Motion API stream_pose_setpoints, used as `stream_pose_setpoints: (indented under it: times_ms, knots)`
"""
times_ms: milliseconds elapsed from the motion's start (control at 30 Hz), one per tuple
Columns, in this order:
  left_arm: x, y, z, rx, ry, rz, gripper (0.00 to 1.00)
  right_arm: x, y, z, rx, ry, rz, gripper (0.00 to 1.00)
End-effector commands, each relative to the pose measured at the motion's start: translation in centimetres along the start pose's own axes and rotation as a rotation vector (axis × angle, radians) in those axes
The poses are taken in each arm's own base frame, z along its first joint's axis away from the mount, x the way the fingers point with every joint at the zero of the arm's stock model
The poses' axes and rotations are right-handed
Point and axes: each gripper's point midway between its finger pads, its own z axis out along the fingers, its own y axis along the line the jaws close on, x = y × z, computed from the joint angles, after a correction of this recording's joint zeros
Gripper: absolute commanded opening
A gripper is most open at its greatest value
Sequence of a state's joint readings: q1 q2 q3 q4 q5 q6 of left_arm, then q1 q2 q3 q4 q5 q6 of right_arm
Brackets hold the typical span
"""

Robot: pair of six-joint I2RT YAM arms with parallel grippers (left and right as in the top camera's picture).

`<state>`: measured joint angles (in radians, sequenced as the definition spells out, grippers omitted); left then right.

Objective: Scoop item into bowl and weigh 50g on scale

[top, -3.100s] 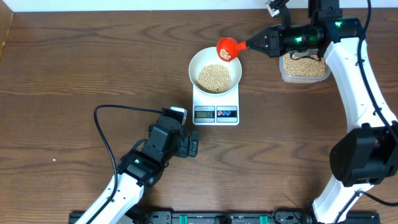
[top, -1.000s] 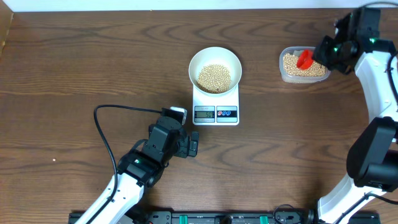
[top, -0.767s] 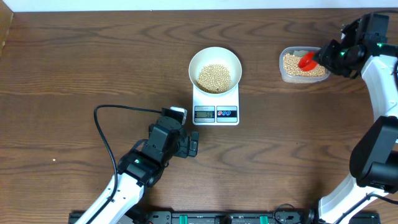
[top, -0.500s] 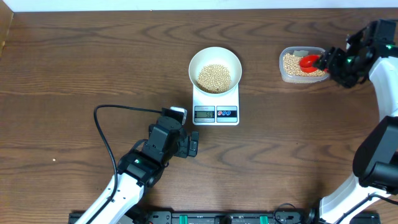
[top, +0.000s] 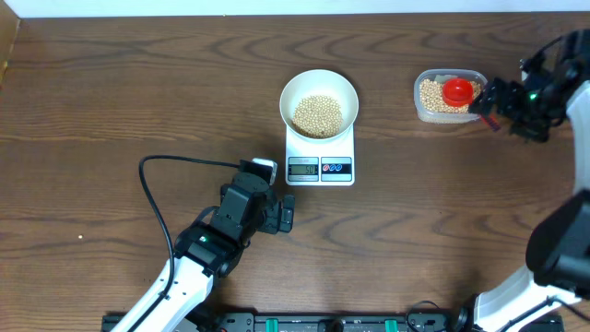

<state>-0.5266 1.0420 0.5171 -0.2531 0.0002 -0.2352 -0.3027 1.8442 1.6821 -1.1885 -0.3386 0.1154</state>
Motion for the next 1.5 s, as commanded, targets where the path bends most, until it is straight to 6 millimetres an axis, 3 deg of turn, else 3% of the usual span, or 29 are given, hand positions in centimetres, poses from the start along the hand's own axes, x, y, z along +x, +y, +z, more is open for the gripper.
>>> stream_pose_setpoints:
  times_ms: [0, 33, 267, 567, 633, 733, 867, 1167, 1267, 1467]
  knots:
    - [0.0, 0.2, 0.0, -0.012, -0.001, 0.007, 0.99, -0.2, 3.7, -9.6, -0.032, -0.194, -0.115, 0.99]
    - [0.0, 0.2, 0.0, -0.012, -0.001, 0.007, 0.99, 1.1, 4.3, -11.5, -0.032, -0.207, -0.120, 0.99]
    - [0.0, 0.2, 0.0, -0.012, -0.001, 0.007, 0.99, 6.9, 6.6, -20.0, -0.049, -0.388, -0.185, 0.99]
    - [0.0, 0.2, 0.0, -0.012, -0.001, 0.007, 0.99, 12.8, 7.6, -24.5, -0.067, -0.491, -0.224, 0.99]
    - [0.0, 0.2, 0.0, -0.012, -0.001, 0.007, 0.99, 15.0, 7.5, -25.1, -0.060, -0.490, -0.249, 0.99]
    - [0.0, 0.2, 0.0, -0.012, -0.001, 0.007, 0.99, 17.0, 7.2, -25.1, -0.038, -0.480, -0.290, 0.99]
    - [0.0, 0.2, 0.0, -0.012, -0.001, 0.007, 0.99, 16.2, 7.1, -24.4, -0.010, -0.644, -0.384, 0.99]
    - [0.0, 0.2, 0.0, -0.012, -0.001, 0.007, 0.99, 12.0, 5.7, -18.5, -0.005, -1.103, -0.489, 0.99]
    - [0.0, 0.2, 0.0, -0.012, -0.002, 0.007, 0.99, 12.1, 5.9, -17.3, -0.050, -1.275, -0.532, 0.99]
    - [0.0, 0.2, 0.0, -0.012, -0.001, 0.007, 0.99, 13.8, 4.3, -13.9, -0.068, -1.413, -0.536, 0.99]
